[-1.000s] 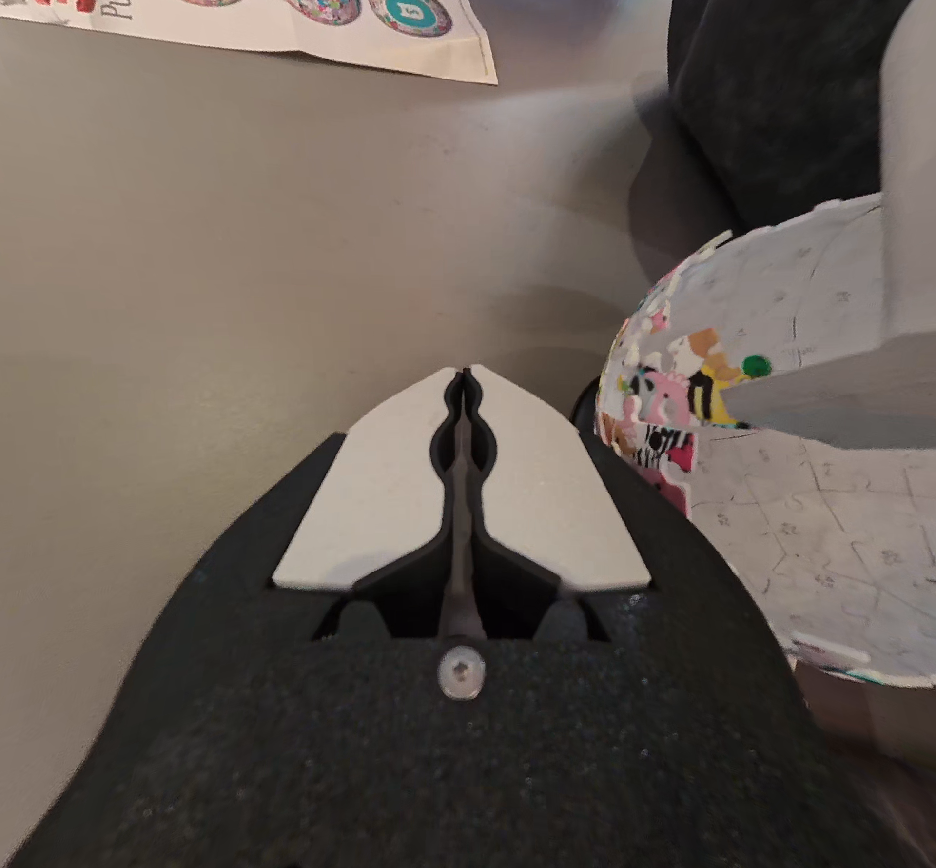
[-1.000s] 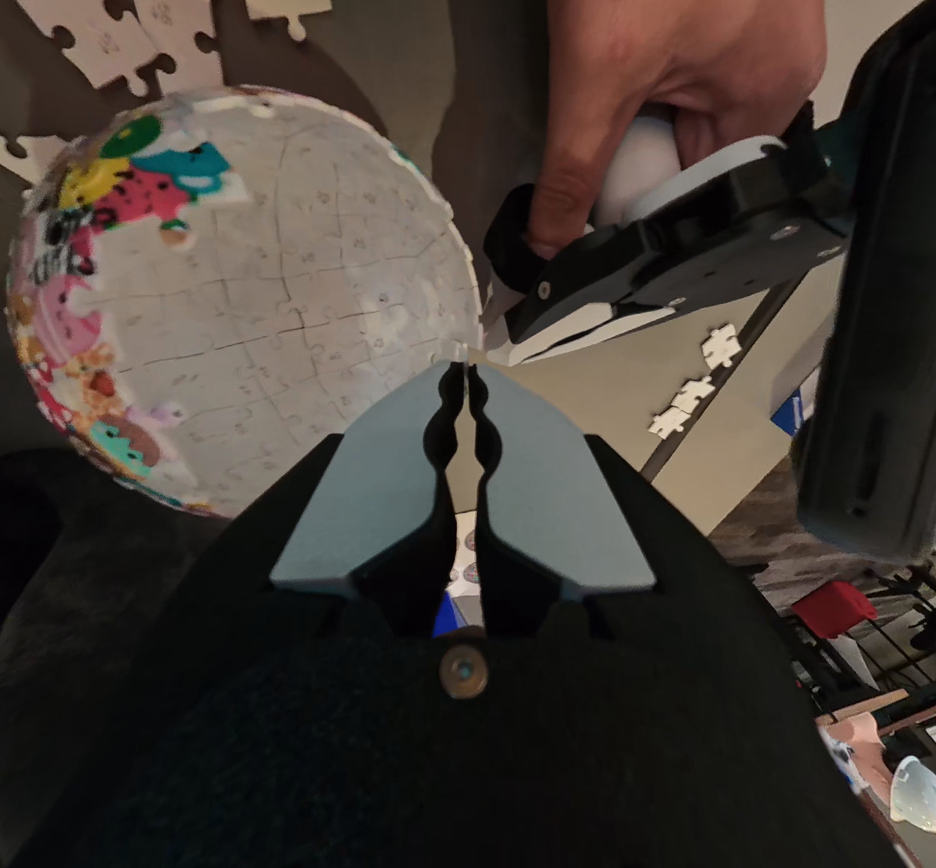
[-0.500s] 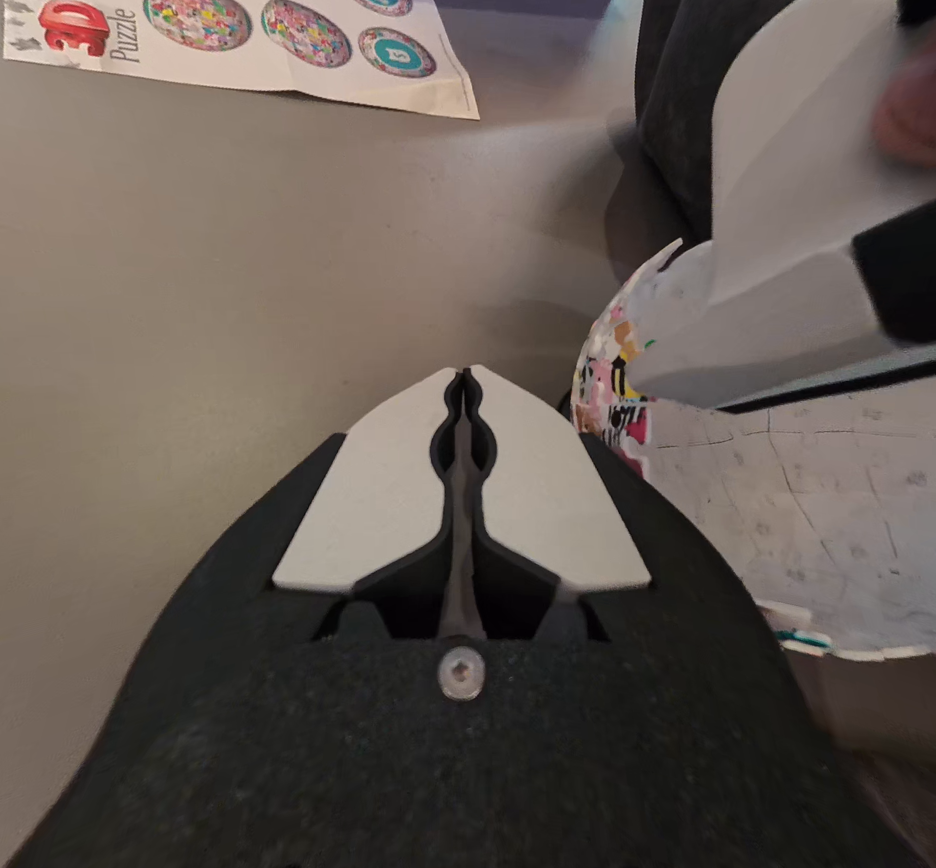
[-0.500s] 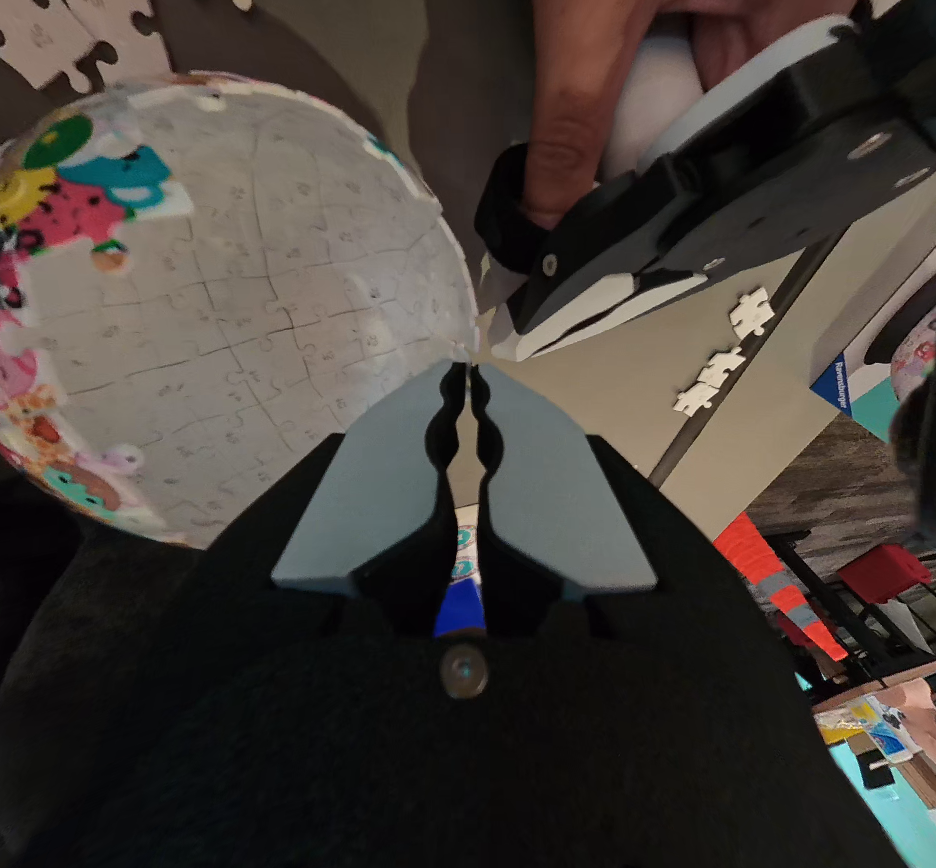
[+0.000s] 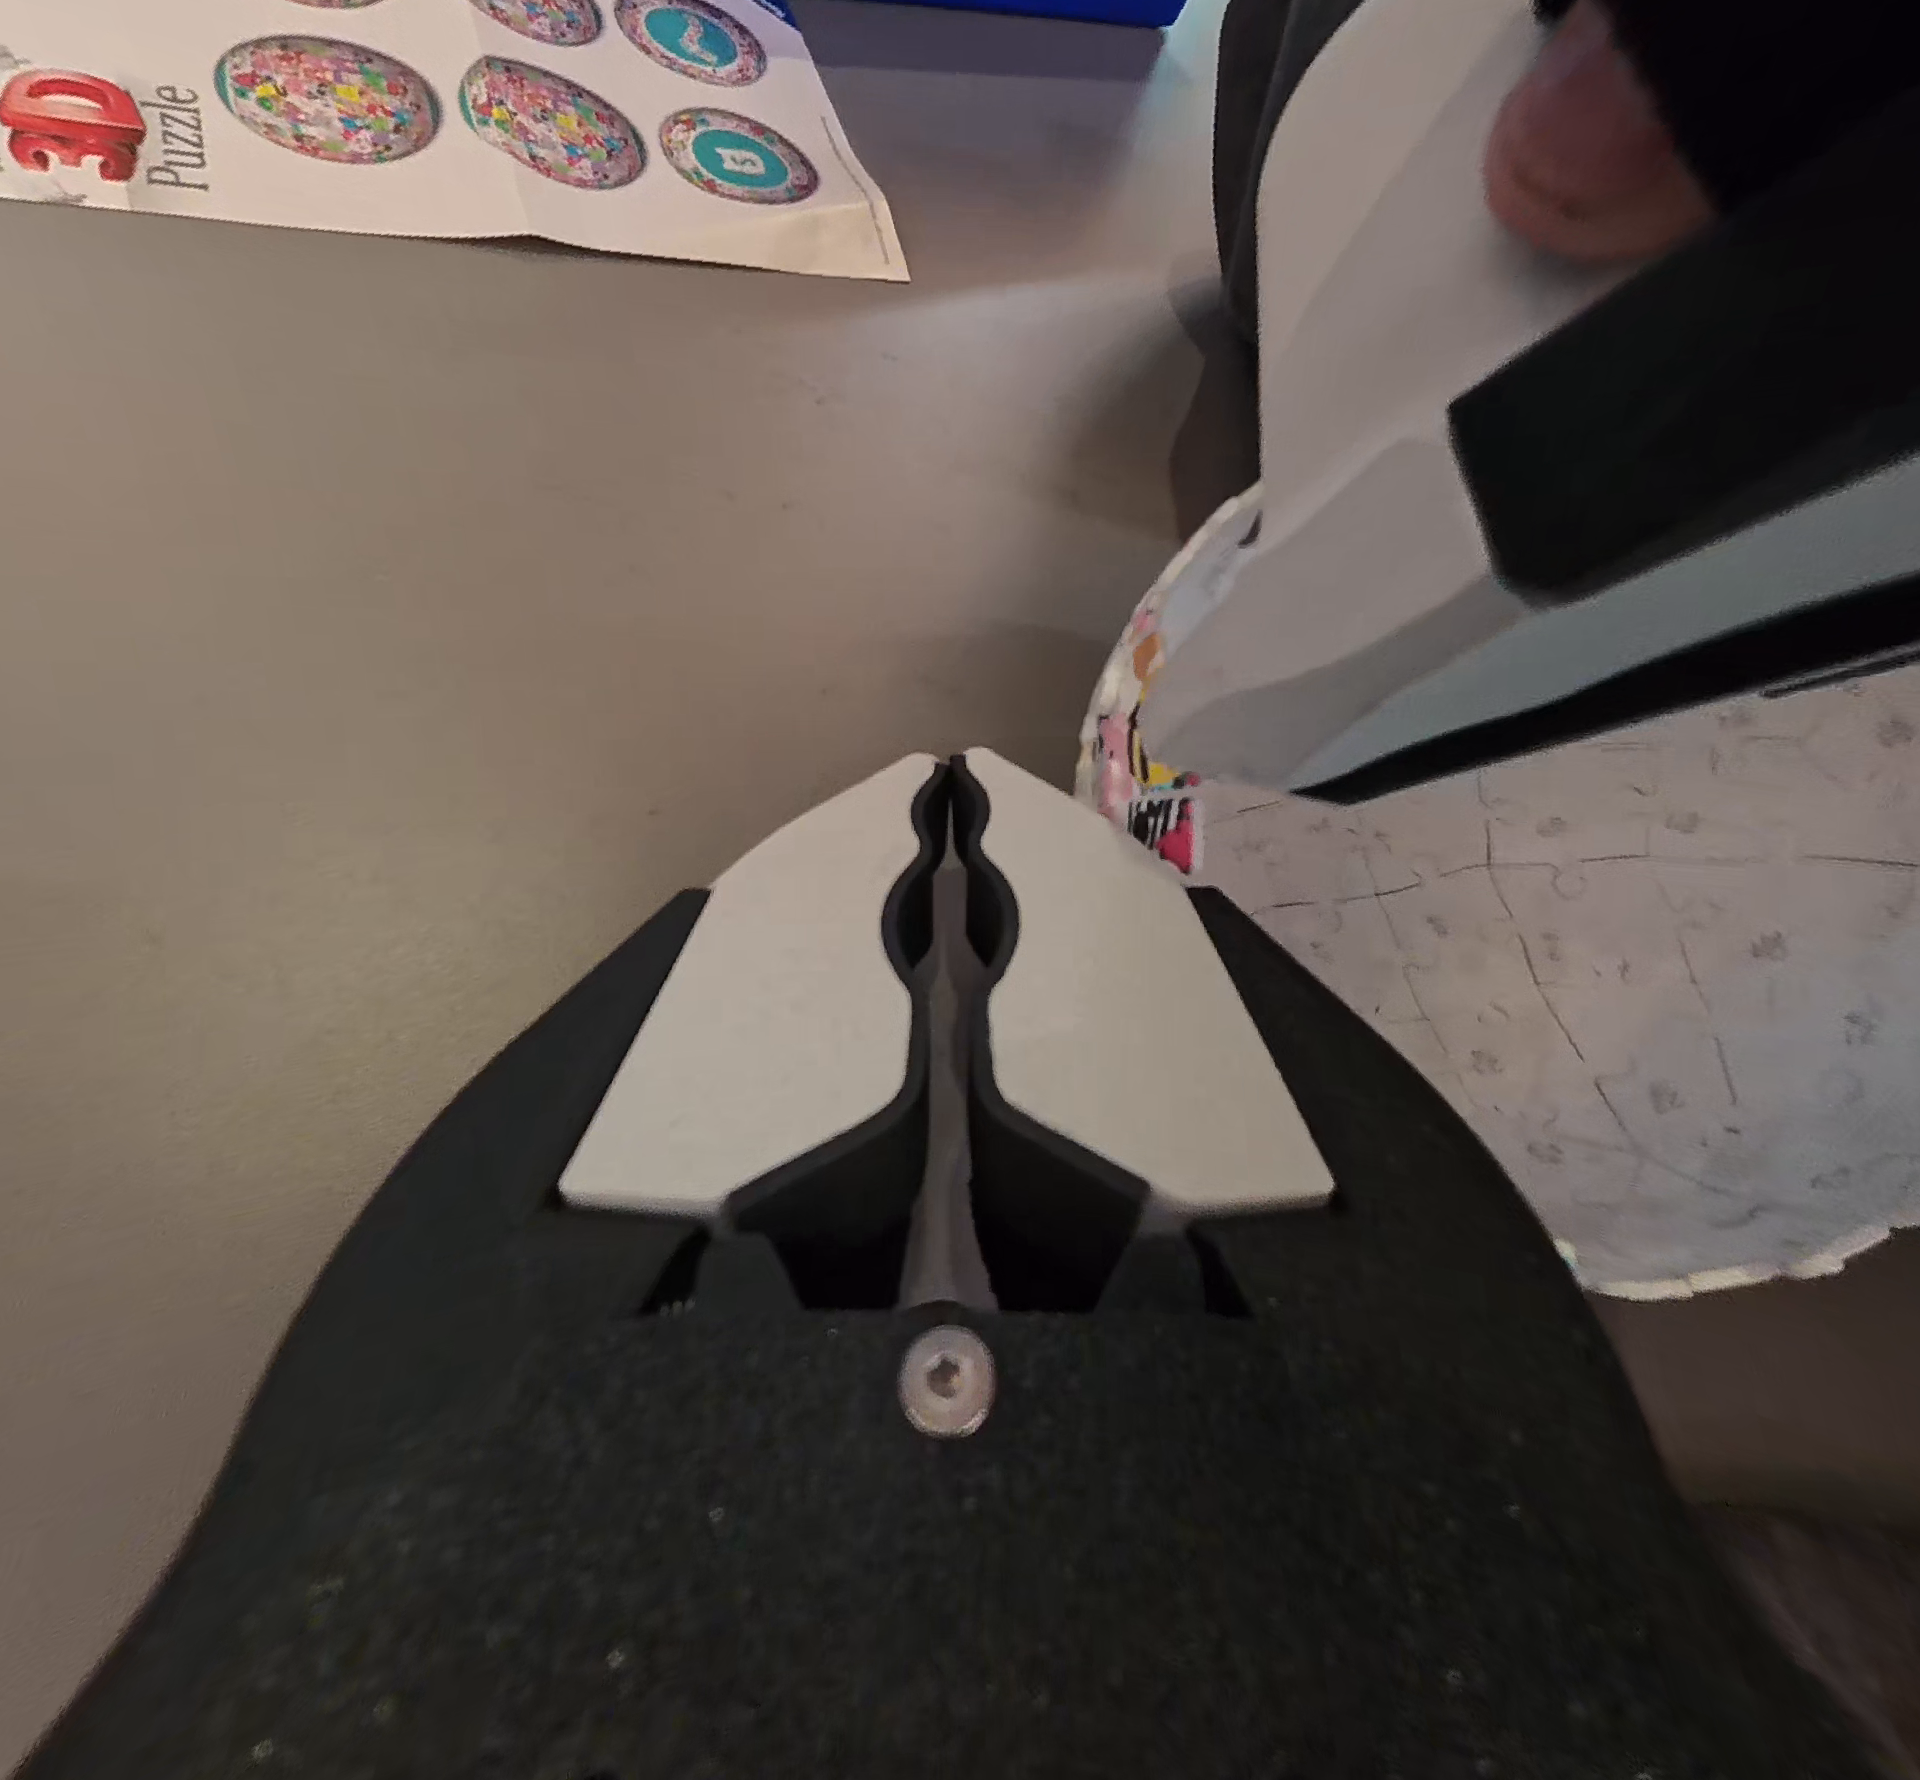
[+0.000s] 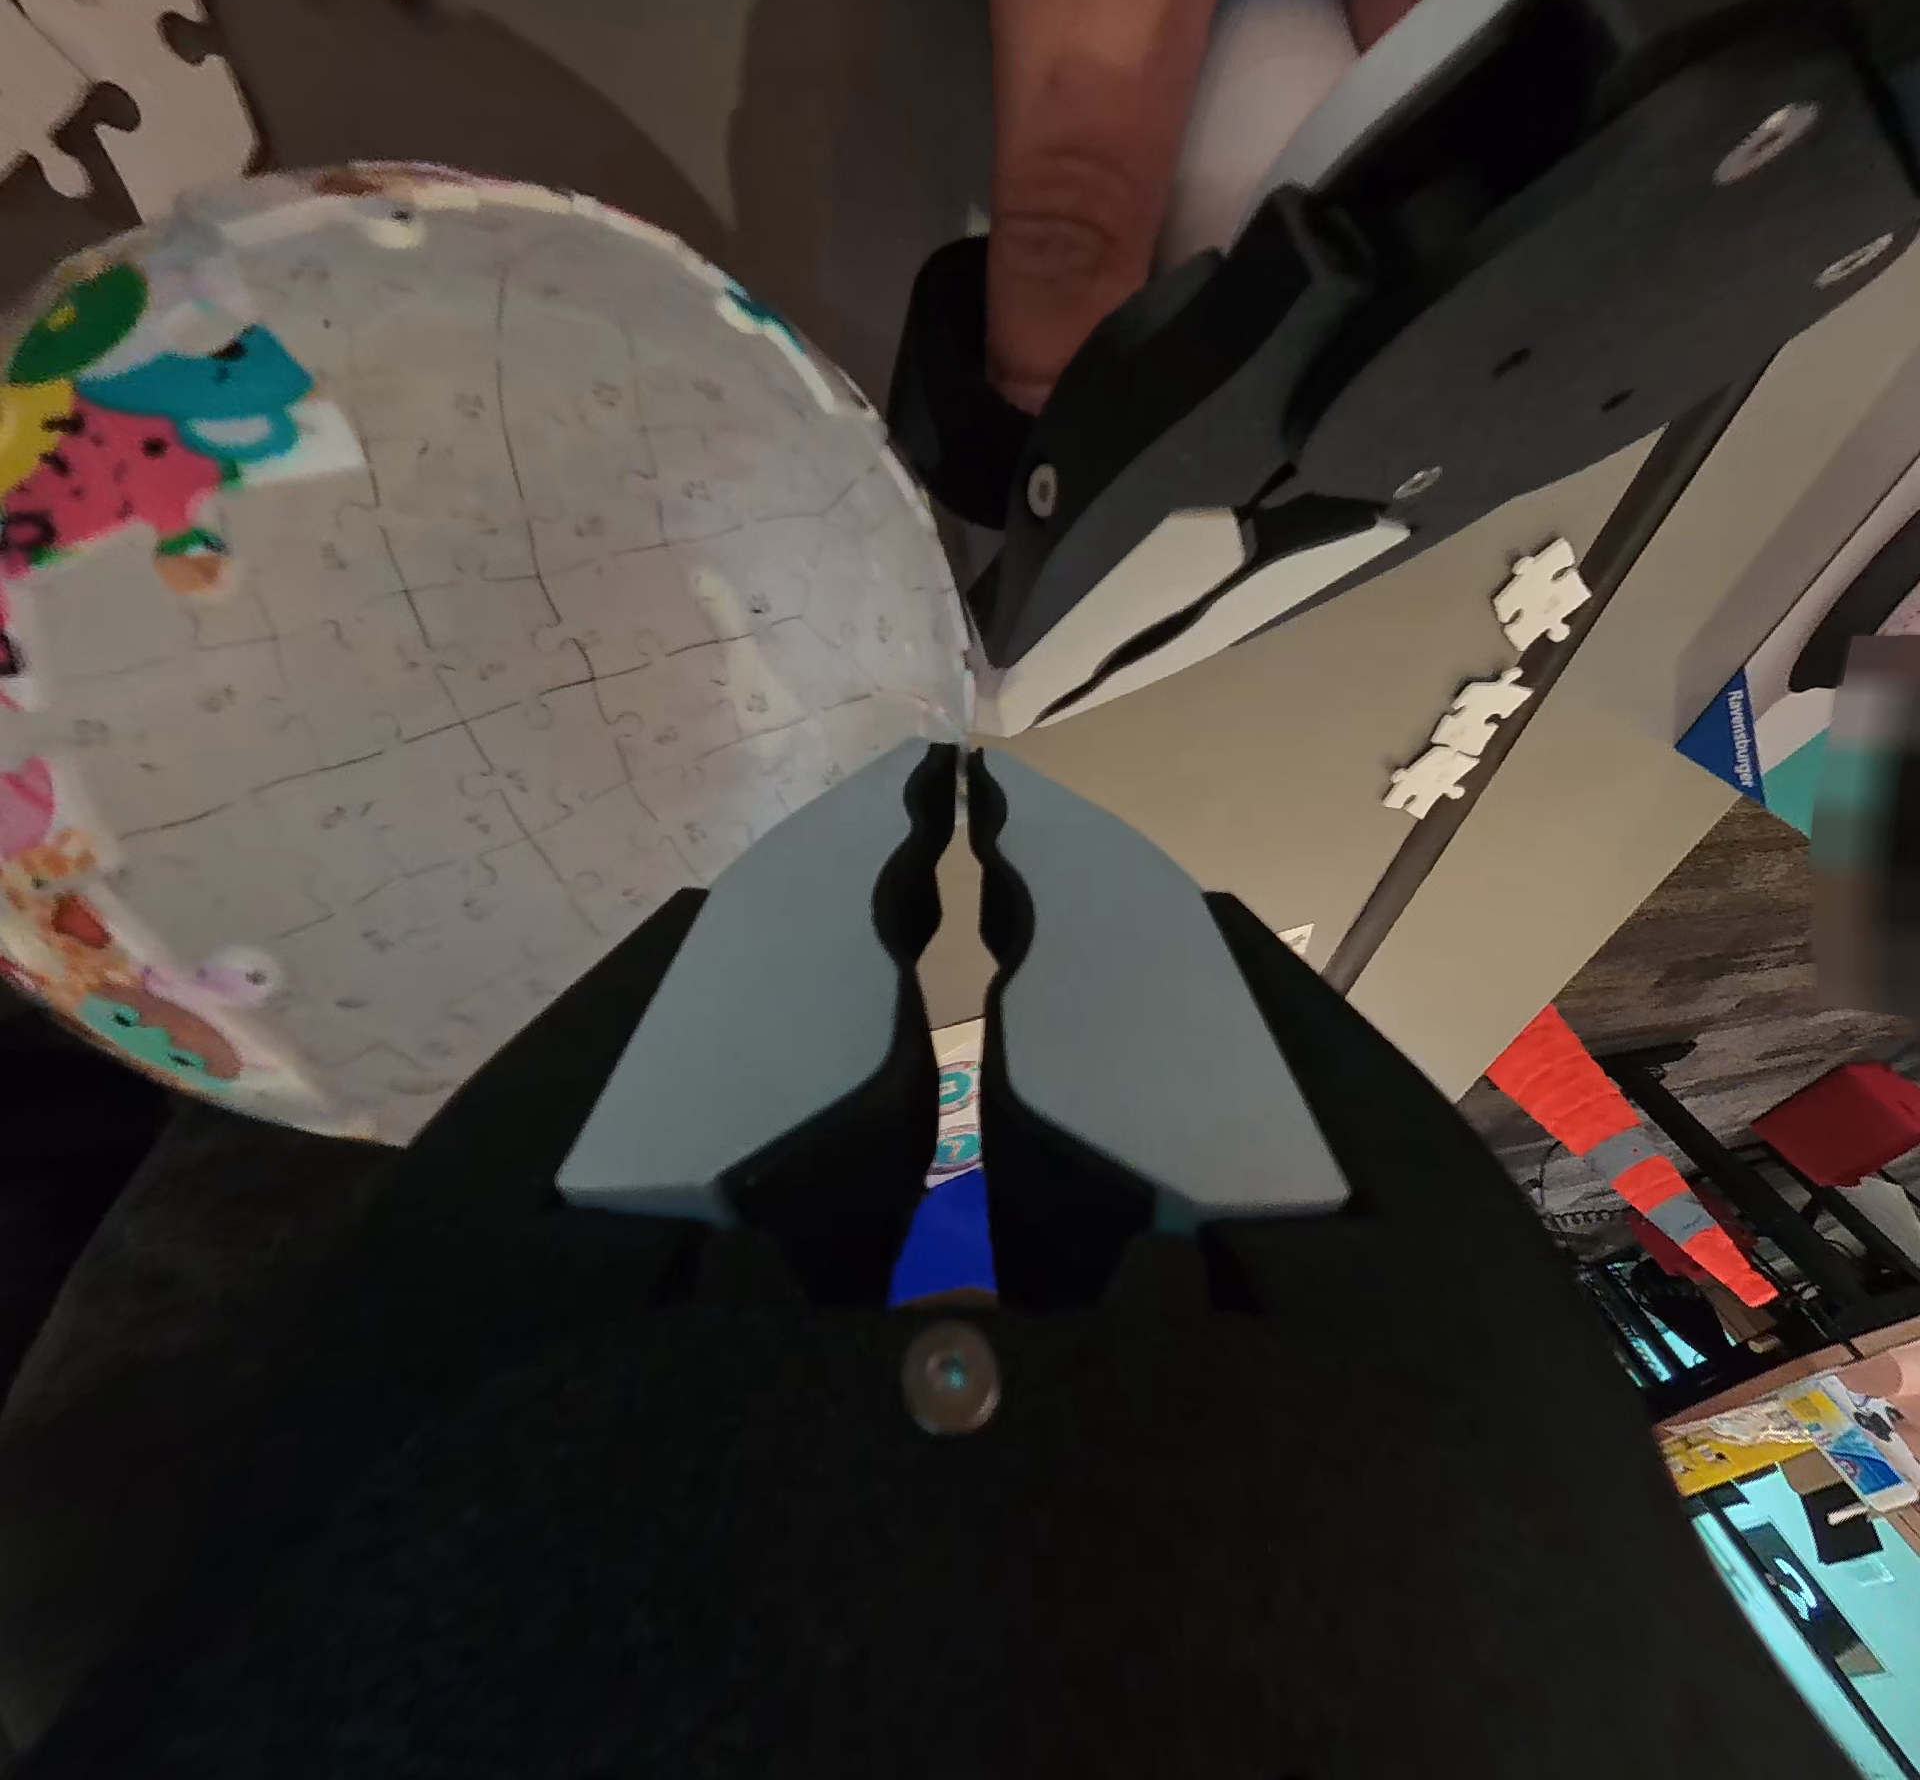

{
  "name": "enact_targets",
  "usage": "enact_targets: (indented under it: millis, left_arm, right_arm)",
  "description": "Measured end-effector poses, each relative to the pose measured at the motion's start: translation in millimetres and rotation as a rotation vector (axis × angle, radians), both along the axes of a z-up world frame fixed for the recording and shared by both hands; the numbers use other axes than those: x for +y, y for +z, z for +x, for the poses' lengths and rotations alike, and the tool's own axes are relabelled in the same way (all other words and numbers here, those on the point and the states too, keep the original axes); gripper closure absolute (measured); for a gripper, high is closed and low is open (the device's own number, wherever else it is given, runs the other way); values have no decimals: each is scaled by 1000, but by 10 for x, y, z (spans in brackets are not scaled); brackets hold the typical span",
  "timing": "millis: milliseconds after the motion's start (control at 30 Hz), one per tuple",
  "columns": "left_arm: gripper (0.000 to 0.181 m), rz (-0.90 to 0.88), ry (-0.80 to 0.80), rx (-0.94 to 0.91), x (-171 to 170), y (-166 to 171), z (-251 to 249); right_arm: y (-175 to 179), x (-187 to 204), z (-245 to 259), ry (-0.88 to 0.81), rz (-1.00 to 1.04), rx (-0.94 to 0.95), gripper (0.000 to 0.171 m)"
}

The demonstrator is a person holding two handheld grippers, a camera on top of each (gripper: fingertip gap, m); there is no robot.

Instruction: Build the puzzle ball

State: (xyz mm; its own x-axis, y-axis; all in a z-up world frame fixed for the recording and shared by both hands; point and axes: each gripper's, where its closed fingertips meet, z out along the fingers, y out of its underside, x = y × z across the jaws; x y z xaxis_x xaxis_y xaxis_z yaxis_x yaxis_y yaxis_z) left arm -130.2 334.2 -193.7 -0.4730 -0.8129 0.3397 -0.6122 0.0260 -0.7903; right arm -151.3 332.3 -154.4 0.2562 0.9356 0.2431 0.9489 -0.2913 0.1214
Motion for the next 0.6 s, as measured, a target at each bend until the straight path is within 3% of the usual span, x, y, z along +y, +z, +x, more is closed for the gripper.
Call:
enact_targets:
  millis: [600]
  left_arm:
    - [181, -35, 2, -7, 1, 36, 1]
  right_arm:
    - [-19, 45, -23, 36, 33, -37, 169]
